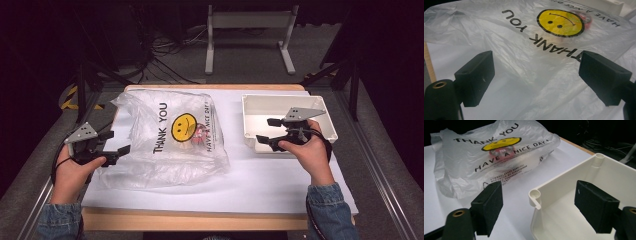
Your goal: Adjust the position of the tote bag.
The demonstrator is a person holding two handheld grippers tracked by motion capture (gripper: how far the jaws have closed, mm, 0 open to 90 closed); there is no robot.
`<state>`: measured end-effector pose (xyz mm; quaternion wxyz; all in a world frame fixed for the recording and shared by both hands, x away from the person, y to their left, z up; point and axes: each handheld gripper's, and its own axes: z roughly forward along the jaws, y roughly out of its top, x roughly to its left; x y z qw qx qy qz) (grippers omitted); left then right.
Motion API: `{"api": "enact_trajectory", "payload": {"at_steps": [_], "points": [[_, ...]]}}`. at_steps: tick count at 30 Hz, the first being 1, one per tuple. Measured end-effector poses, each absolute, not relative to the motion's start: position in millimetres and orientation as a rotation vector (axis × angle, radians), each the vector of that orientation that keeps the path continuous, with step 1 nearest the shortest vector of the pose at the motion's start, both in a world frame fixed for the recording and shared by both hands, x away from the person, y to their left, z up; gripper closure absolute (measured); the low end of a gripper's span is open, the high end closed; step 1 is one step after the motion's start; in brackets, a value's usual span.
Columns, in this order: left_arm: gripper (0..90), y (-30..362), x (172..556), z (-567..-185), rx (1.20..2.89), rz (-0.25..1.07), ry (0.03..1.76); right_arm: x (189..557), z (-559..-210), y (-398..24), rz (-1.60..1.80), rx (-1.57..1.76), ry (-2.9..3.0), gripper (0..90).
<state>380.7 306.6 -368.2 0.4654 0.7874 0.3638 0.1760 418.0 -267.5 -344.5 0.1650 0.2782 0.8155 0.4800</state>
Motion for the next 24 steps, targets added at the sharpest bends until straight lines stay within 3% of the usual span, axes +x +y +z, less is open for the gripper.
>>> {"api": "enact_trajectory", "payload": {"at_steps": [24], "points": [[13.4, 305, 363, -360, 1.949, 0.412, 0.927, 408, -329, -224, 1.512, 0.729, 2.329, 18.7]]}}
